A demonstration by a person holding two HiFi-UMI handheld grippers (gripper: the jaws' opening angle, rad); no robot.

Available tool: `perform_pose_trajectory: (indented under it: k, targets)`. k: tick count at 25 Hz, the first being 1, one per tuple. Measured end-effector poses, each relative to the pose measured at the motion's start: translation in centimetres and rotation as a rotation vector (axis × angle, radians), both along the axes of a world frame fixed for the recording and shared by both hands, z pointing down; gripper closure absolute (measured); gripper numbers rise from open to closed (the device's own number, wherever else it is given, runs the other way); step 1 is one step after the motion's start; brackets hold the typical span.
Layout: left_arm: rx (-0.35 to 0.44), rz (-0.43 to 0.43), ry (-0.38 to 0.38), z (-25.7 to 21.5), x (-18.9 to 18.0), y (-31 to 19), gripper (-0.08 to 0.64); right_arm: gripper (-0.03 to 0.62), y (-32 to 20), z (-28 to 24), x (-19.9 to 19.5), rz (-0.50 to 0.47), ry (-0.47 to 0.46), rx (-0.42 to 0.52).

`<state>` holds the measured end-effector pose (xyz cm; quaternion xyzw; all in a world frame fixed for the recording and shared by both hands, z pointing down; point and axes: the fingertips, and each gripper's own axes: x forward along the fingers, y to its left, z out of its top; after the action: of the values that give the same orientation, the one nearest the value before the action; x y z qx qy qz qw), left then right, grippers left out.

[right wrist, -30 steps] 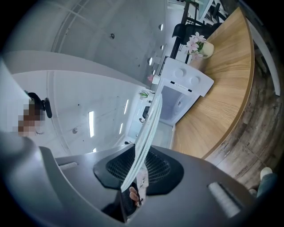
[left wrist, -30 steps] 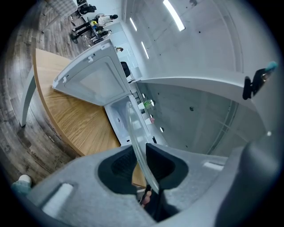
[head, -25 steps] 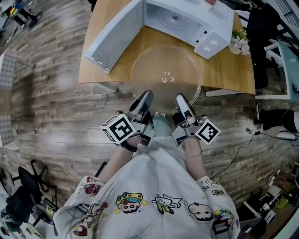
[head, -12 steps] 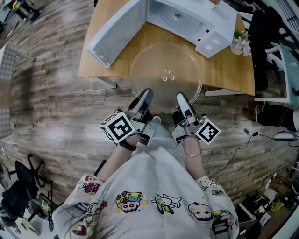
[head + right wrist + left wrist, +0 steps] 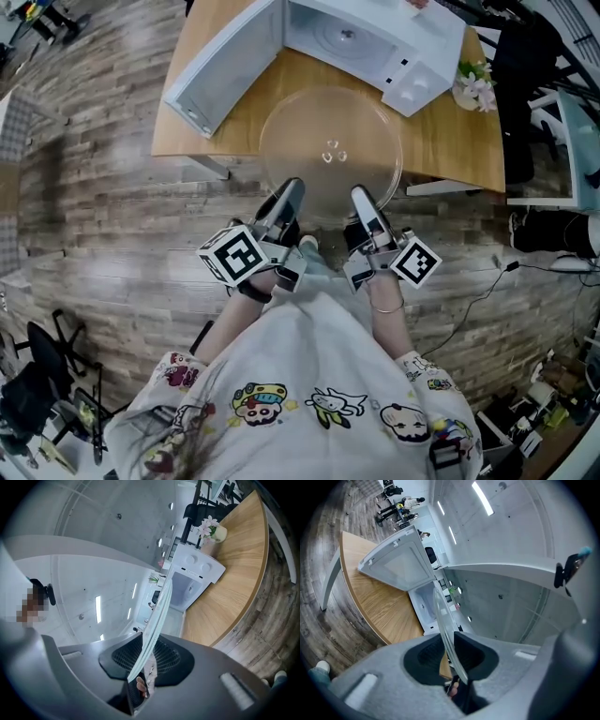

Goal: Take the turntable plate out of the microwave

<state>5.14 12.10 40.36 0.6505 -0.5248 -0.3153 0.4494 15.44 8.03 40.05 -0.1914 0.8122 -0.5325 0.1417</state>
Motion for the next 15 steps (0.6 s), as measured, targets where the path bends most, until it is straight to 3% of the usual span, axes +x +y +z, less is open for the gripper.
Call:
perform_pose_trajectory:
  k: [15]
  targets:
    - [0.031, 0.003, -0.021, -1.2, 0.8, -1.0, 0.499, 0.505, -0.9, -0.8, 0.8, -0.001, -0.019, 0.022]
